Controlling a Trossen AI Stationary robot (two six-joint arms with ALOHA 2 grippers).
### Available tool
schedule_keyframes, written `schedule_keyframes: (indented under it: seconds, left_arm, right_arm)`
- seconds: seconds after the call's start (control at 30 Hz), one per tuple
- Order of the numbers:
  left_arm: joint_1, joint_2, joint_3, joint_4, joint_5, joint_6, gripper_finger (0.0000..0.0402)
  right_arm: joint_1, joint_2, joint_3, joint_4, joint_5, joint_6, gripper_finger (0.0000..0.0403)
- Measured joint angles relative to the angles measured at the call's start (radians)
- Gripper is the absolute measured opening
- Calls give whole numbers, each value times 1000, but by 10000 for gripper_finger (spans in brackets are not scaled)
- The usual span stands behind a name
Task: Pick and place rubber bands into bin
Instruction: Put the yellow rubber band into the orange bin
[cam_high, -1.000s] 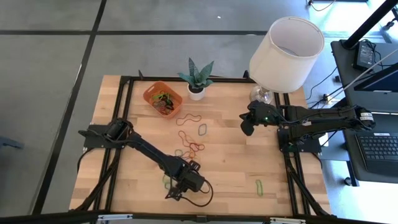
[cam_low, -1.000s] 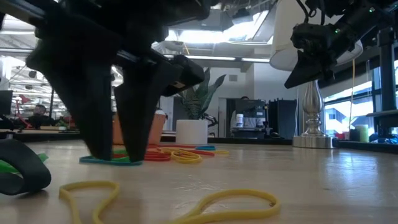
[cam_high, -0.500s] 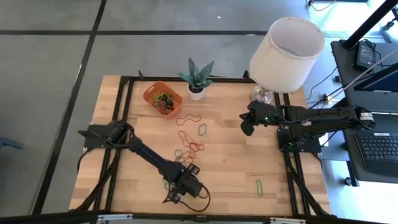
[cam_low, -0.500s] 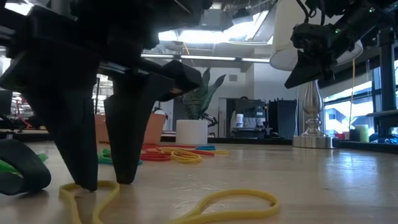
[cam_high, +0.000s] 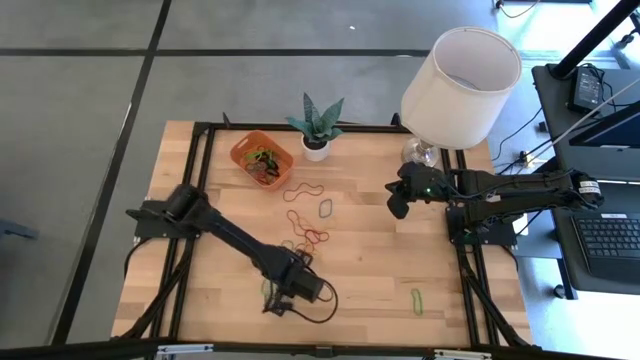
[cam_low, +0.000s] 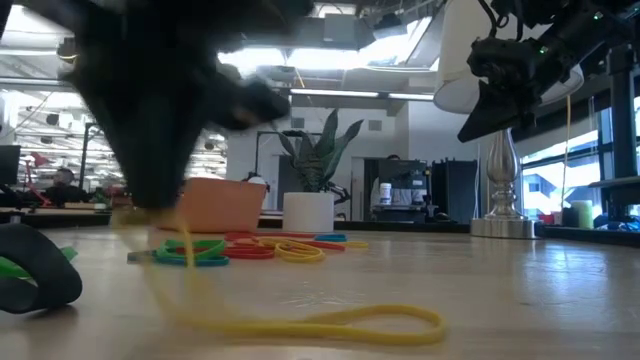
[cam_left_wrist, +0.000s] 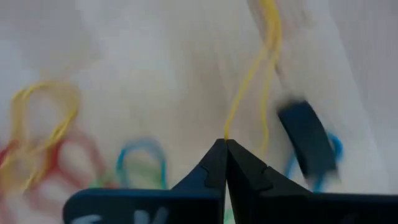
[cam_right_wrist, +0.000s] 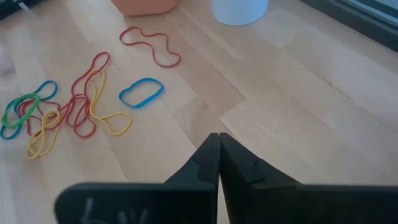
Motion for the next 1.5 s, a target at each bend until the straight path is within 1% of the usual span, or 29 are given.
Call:
schedule_keyframes:
  seconds: [0.07, 0.2, 0.3, 0.43, 0.6, 0.7, 0.8, 0.9, 1.0, 1.1, 1.17, 1.23, 1.37, 1.5]
  left_arm:
    - [3, -53, 0, -82, -9, -1, 2]
    - [30, -183, 0, -127, -54, -24, 2]
    - [63, -274, 0, -149, -114, -39, 2]
    - [128, -383, 0, -229, -186, -42, 2]
    - [263, -494, 0, -395, -246, -52, 2]
    - [370, -555, 0, -455, -297, 8, 2]
    - [505, -600, 0, -465, -344, 81, 2]
    - [672, -633, 0, -459, -331, 191, 2]
    - [840, -639, 0, -459, -300, 308, 2]
    - [996, -633, 0, -445, -228, 410, 2]
    - [1077, -619, -5, -409, -164, 461, 2]
    - [1139, -611, -37, -357, -117, 497, 2]
    - [1229, -590, -138, -243, -54, 541, 2]
    - [1280, -547, -254, -118, -47, 523, 2]
  right_arm:
    - [0, 0, 0, 0, 0, -2, 12]
    - [0, 0, 0, 1, 0, -3, 12]
    - [0, 0, 0, 4, 0, -2, 12]
    - [0, 0, 0, 14, 0, -2, 12]
    - [0, 0, 0, 35, 0, -2, 12]
    - [0, 0, 0, 41, 1, -1, 12]
    - [0, 2, 0, 56, 1, 2, 12]
    - [0, 2, 0, 82, 1, 6, 12]
    - [0, 2, 0, 108, 1, 29, 12]
    - [0, 2, 0, 132, 1, 31, 12]
    - [0, 2, 0, 152, 9, 31, 12]
    - [0, 2, 0, 166, 37, 40, 12]
    - [0, 2, 0, 178, 129, 88, 12]
    - [-2, 2, 0, 191, 186, 110, 12]
